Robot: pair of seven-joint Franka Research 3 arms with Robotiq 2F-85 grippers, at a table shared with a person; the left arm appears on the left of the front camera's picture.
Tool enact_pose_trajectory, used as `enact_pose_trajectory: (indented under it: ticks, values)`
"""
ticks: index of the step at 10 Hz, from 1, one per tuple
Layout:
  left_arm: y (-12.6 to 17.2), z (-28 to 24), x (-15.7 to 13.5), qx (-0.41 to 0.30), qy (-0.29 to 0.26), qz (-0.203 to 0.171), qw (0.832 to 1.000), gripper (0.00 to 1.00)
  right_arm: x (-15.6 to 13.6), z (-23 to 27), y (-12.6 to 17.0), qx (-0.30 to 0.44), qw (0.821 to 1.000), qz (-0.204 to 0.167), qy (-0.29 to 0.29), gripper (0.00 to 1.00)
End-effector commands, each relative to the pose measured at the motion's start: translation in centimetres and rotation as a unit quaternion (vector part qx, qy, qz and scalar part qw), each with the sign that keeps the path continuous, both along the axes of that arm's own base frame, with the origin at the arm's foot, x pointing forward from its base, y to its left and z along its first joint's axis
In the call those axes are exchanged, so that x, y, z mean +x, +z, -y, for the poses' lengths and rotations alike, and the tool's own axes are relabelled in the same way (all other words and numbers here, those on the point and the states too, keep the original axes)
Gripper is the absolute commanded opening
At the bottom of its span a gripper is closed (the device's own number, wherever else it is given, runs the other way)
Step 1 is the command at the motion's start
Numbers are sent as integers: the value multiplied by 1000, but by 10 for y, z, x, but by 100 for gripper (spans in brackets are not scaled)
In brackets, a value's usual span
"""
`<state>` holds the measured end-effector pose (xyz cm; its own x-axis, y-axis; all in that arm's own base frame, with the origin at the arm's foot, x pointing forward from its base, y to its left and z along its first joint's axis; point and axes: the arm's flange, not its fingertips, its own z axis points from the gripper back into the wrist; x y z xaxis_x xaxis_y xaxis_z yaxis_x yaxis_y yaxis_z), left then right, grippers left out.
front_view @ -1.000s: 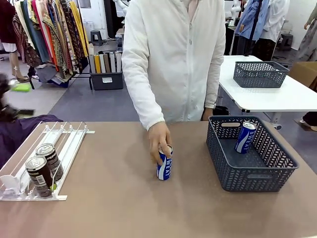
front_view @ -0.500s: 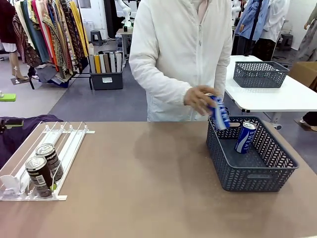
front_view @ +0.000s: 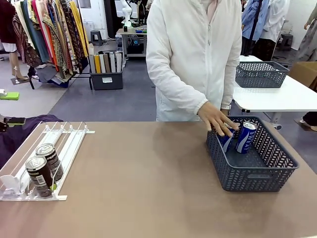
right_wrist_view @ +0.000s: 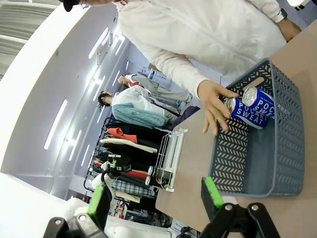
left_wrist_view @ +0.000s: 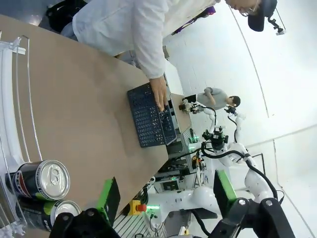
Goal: Retrieve and store the cans from the dispenser.
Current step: Pick up one can from the Automatic Can Dispenser and place it in the middle of the table.
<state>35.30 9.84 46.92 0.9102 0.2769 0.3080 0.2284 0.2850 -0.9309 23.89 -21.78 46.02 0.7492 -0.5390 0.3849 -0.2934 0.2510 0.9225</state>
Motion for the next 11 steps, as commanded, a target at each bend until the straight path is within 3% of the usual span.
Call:
enact_pose_trajectory:
  ticks: [1, 3, 4, 5, 7, 8, 9, 10, 11]
  values:
    - [2, -2, 0, -9, 0, 7, 1000, 100, 3, 0, 4, 7, 1000, 15, -5, 100]
    - [0, 0, 0, 0, 0, 0, 1000, 100, 3, 0, 4, 7, 1000, 15, -5, 100]
    - [18, 16, -2, 103, -36, -41, 993, 100, 3, 0, 4, 7, 1000, 15, -5, 100]
    - [35, 39, -9, 230, -67, -88, 967, 100, 3, 0, 4, 7, 1000, 15, -5, 100]
    - [64, 92, -30, 443, -91, -148, 879, 100, 3, 0, 4, 7, 1000, 15, -5, 100]
    - [66, 113, -37, 539, -86, -148, 825, 100, 3, 0, 4, 7, 1000, 15, -5, 100]
    - [67, 128, -43, 598, -77, -155, 783, 100, 3, 0, 4, 7, 1000, 15, -5, 100]
    - [63, 140, -48, 663, -54, -164, 728, 100, 3, 0, 4, 7, 1000, 15, -5, 100]
    - [62, 147, -47, 690, -23, -163, 705, 100, 3, 0, 4, 7, 1000, 15, -5, 100]
